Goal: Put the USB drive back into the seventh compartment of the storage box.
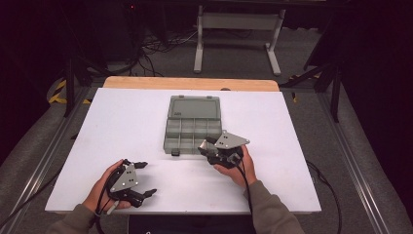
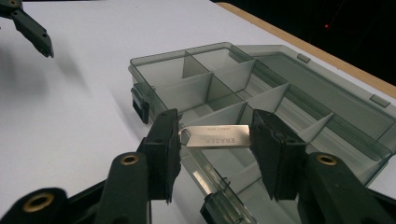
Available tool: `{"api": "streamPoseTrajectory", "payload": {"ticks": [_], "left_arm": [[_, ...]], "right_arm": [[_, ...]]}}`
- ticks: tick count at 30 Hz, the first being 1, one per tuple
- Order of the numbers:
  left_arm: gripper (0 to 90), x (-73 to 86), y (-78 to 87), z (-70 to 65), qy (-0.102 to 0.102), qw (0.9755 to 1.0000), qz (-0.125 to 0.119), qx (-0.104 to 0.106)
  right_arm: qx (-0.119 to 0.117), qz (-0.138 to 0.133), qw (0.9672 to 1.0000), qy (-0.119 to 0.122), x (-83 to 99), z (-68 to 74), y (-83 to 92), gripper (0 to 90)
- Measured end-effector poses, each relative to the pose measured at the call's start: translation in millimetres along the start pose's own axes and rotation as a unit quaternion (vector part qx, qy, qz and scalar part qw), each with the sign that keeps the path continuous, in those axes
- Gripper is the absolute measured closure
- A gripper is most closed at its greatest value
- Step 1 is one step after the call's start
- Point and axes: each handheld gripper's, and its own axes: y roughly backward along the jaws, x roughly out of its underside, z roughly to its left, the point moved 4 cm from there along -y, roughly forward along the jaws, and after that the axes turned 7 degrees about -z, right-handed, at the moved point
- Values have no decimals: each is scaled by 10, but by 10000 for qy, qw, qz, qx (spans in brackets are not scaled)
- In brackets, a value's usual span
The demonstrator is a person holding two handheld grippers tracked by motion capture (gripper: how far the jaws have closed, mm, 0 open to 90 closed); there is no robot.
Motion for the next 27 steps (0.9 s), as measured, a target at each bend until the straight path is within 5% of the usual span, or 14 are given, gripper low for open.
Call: {"api": "streamPoseTrajectory", "payload": {"ticks": [27], "left_arm": [[105,2,4,1,-16,10000,16,-4]], "right_arm": [[145,265,9993,-221,101,-65,-136,535]]}}
